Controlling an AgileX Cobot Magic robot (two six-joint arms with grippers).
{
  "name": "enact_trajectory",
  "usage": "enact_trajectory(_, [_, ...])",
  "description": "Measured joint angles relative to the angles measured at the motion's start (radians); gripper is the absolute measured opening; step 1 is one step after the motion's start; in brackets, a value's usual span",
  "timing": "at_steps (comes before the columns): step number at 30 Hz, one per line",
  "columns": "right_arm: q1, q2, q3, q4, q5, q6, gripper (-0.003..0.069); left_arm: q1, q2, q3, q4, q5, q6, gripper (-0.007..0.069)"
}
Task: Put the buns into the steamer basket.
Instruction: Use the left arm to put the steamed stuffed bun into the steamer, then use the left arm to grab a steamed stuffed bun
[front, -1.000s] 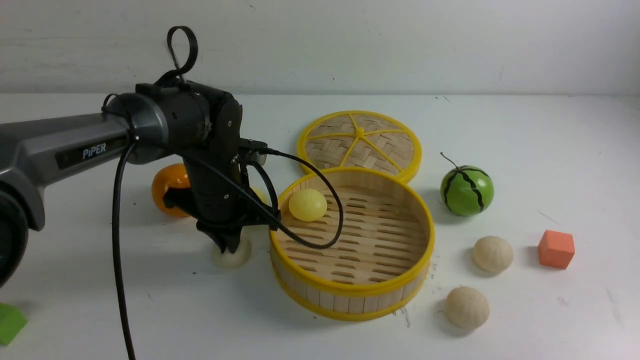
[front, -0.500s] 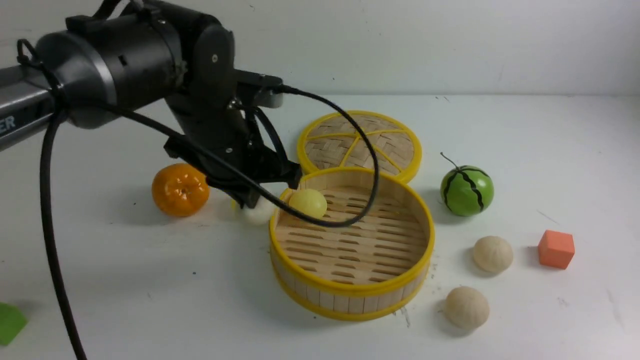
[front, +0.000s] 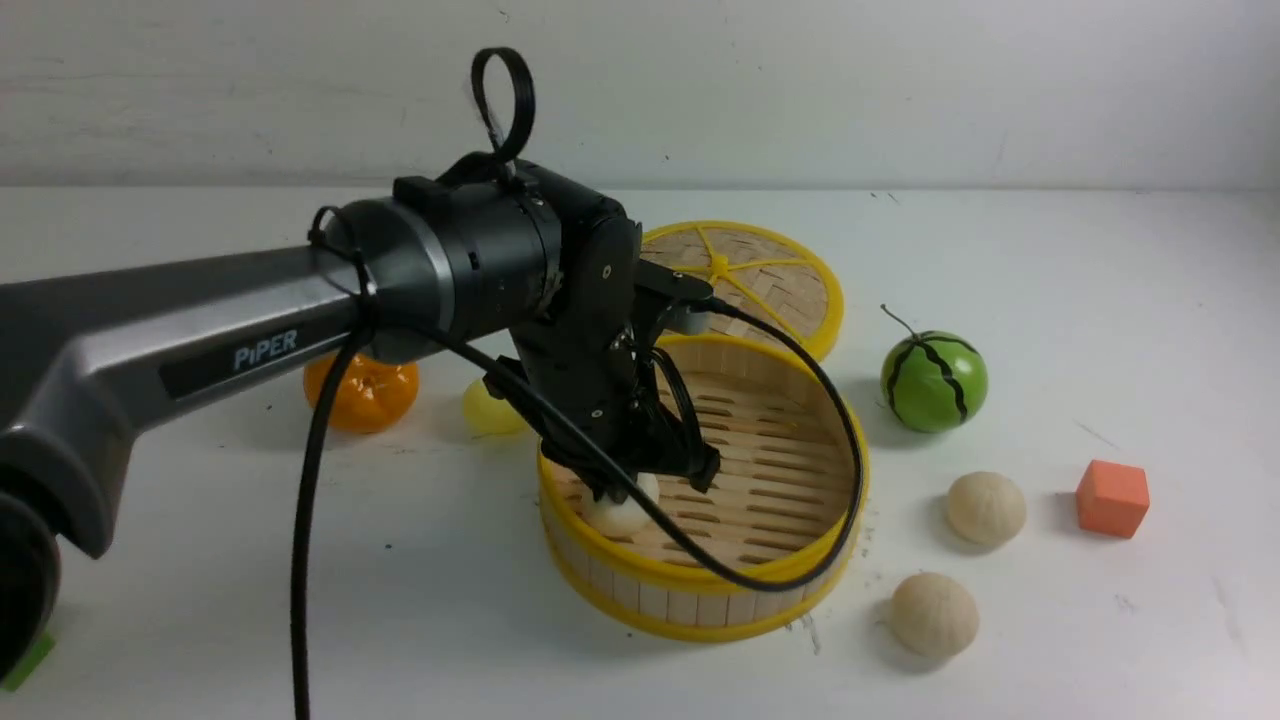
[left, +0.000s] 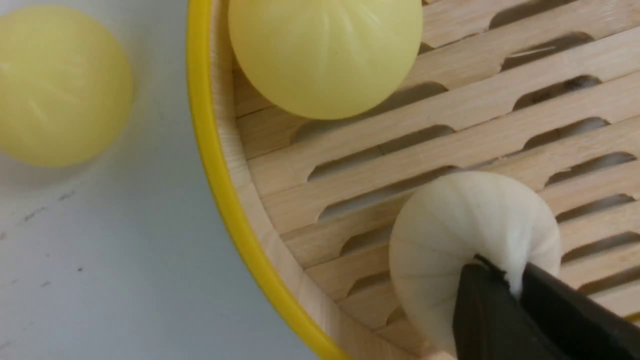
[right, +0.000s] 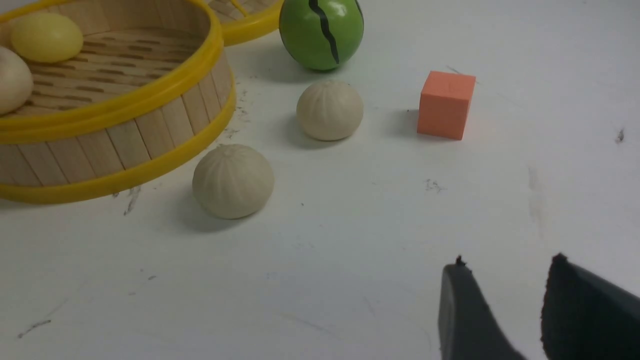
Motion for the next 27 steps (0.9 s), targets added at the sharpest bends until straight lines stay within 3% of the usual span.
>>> enact_trajectory(6, [0.000, 0.000, 0.000, 0.000, 0.000, 0.000, 0.0241, 0.000, 0.002, -0.024, 0.000, 0.027, -0.008, 0.0379])
enact_trajectory(8, [0.000, 0.000, 0.000, 0.000, 0.000, 0.000, 0.0241, 0.000, -0.014, -0.055, 0.000, 0.063, -0.013, 0.0449])
enact_trajectory(10, [0.000, 0.000, 0.000, 0.000, 0.000, 0.000, 0.0241, 0.000, -0.034, -0.086, 0.009, 0.084, -0.014, 0.0474])
enact_trajectory(15, [0.000, 0.000, 0.000, 0.000, 0.000, 0.000, 0.0241, 0.043, -0.054, -0.199, 0.031, 0.145, -0.020, 0.0392])
enact_trajectory(16, [0.000, 0.000, 0.000, 0.000, 0.000, 0.000, 0.0241, 0.082, -0.036, -0.232, 0.025, 0.158, -0.020, 0.0325])
enact_trajectory(19, [0.000, 0.000, 0.000, 0.000, 0.000, 0.000, 0.0241, 0.156, 0.024, -0.284, 0.002, 0.169, -0.012, 0.0228])
enact_trajectory(22, [0.000, 0.000, 0.000, 0.000, 0.000, 0.000, 0.0241, 0.210, 0.097, -0.333, -0.021, 0.173, 0.013, 0.0209])
enact_trajectory(27, [0.000, 0.000, 0.000, 0.000, 0.000, 0.000, 0.0241, 0.230, 0.197, -0.412, -0.020, 0.174, 0.031, 0.0261])
